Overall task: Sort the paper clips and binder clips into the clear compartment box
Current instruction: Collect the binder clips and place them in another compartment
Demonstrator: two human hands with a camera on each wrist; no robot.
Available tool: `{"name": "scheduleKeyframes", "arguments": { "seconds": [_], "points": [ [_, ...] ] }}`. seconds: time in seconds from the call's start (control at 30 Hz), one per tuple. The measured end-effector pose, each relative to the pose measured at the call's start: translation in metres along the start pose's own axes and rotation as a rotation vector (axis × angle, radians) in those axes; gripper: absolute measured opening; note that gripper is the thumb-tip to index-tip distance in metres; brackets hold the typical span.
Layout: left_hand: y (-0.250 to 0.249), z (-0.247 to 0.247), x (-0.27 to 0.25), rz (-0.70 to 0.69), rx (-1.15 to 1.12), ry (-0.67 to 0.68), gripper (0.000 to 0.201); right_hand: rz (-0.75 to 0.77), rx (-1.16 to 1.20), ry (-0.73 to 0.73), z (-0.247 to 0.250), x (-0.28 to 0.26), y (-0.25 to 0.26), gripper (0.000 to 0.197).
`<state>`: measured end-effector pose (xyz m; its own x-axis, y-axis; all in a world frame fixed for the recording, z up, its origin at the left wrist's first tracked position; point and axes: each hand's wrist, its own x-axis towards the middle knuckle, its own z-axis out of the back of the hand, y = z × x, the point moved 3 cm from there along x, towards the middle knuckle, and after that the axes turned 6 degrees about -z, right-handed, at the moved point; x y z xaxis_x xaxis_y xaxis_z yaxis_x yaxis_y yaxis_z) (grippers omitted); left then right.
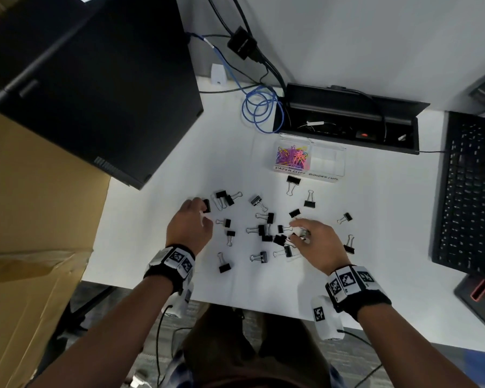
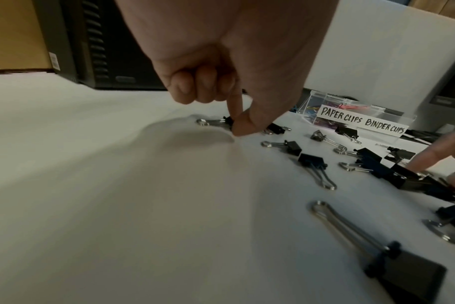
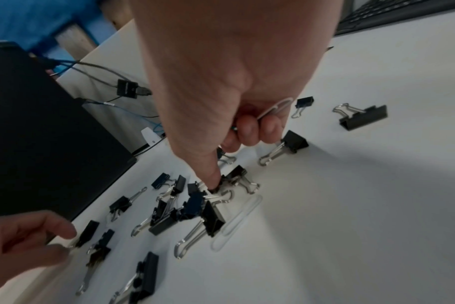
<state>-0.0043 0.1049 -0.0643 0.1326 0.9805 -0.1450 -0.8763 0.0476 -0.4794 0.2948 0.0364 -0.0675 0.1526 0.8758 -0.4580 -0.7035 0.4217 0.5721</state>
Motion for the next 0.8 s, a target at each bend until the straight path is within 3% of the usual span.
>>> {"name": "scheduleKeyframes", "arguments": {
  "seconds": [0.07, 0.17, 0.33, 0.57, 0.8],
  "points": [
    [-0.004, 0.001, 0.007, -0.048, -0.039, -0.016, 0.028, -0.037, 0.045, -0.038, 0.001, 0.001, -0.002, 0.024],
    [-0.008, -0.003, 0.023, -0.054, -0.021, 0.065, 0.039, -0.083, 0.089, -0.093, 0.006, 0.002, -0.004, 0.019],
    [-0.009, -0.005, 0.039, -0.089, 0.030, 0.122, 0.017, -0.153, 0.178, -0.126, 0.014, 0.004, -0.007, 0.011],
    [-0.004, -0.006, 0.048, -0.111, -0.046, 0.250, 0.016, -0.201, 0.228, -0.147, 0.019, 0.005, -0.010, 0.009],
    [0.006, 0.006, 0.045, 0.257, -0.638, 0.127, 0.006, -0.194, 0.204, -0.163, 0.020, 0.007, -0.009, 0.022]
  ]
}}
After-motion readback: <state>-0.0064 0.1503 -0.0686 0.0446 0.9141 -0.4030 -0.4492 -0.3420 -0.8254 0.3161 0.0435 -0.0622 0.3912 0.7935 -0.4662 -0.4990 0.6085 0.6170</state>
